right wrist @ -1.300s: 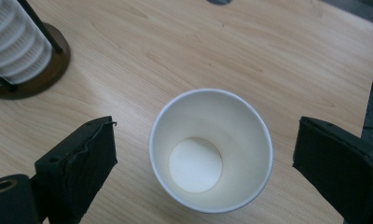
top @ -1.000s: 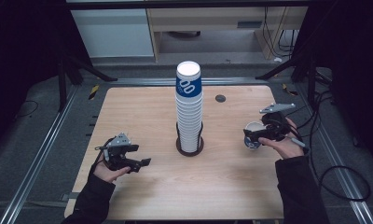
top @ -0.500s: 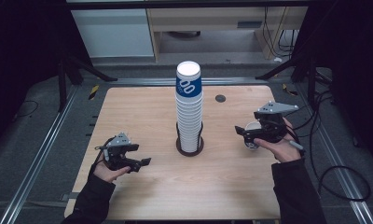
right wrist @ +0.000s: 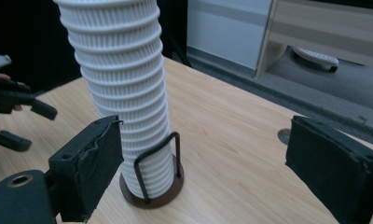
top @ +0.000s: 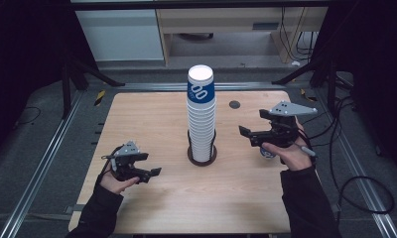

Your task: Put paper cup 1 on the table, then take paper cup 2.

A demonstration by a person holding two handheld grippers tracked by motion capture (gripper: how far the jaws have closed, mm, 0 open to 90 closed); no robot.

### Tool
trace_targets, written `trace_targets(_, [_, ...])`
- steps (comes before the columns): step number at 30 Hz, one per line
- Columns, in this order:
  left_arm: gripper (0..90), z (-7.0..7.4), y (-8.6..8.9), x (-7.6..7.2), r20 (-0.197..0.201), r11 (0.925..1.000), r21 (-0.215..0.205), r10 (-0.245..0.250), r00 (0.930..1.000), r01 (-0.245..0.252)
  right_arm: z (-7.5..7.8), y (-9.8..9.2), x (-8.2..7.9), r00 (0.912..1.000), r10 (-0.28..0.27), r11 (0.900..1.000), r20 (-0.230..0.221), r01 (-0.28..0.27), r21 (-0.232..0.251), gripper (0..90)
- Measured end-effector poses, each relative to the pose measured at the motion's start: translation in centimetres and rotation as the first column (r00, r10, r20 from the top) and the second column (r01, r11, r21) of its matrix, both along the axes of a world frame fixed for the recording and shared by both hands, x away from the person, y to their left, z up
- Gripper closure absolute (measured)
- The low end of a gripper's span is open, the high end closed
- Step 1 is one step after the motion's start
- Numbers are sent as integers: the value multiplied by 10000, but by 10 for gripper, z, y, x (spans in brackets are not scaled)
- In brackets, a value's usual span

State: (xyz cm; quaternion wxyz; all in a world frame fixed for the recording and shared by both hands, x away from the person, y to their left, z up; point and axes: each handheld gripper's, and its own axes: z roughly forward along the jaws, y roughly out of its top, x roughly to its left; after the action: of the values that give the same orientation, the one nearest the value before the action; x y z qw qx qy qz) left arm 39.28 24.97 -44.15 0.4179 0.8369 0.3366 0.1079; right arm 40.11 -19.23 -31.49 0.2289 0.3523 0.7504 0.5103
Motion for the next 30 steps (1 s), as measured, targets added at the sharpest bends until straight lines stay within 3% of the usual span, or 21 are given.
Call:
trace_targets(8, [174, 0, 0, 0, 11, 10000, 12, 66, 10000, -66, 17, 9, 1, 9982, 371, 9944, 478, -416, 976, 96])
trace_targets(20, [177, 0, -1, 0, 86, 9997, 96, 203, 9998, -204, 35, 39, 4, 9896, 978, 9877, 1059, -1095, 1113, 90])
trace_targets(30, [176, 0, 1, 0, 96, 9998, 5, 218, 9997, -218, 48, 60, 13, 9852, 939, 9845, 1434, -1133, 1335, 78])
